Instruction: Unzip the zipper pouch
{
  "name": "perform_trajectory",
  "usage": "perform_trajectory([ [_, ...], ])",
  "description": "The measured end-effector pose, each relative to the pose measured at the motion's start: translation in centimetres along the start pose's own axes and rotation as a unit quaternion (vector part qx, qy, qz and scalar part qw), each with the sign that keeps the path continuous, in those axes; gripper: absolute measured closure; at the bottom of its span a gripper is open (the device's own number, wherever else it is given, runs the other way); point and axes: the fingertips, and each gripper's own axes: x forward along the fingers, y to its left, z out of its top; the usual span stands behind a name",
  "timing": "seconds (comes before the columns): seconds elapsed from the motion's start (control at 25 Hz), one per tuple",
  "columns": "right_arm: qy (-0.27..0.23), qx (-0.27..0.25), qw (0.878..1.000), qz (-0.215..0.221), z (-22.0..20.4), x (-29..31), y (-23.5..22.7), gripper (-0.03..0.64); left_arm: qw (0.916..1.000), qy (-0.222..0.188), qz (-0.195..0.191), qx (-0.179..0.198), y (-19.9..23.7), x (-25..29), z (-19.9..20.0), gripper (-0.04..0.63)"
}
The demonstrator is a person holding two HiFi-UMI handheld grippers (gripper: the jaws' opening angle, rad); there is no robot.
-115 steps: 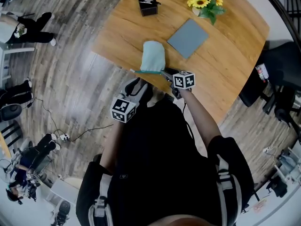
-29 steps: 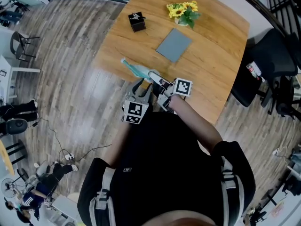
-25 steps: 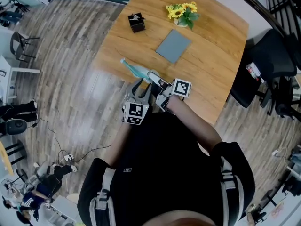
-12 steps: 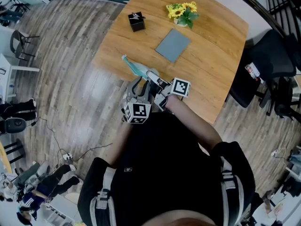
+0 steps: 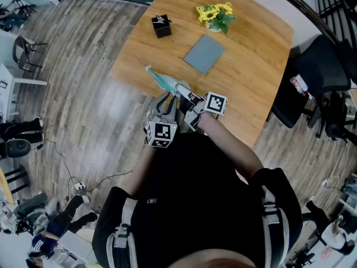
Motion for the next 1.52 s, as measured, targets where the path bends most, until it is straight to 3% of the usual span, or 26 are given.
perform_trajectory([
  [0.52, 0.009, -0.019, 1.0, 0.007, 0.0, -0.4, 0.3, 0.607, 0.9999, 0.003, 0.007, -0.014, 0.3, 0.0, 0.0, 0.588],
  [1.28, 0.016, -0.052, 0.999, 0.001, 1.4, -0.4, 1.3, 0.609, 0.9996, -0.026, 0.008, -0.005, 1.8, 0.6, 2.2, 0.594],
  [1.52, 0.03, -0.079, 0.996, -0.021, 1.3, -0.1, 0.6, 0.609, 0.9991, -0.021, 0.002, -0.037, 2.7, 1.4, 2.0, 0.592],
])
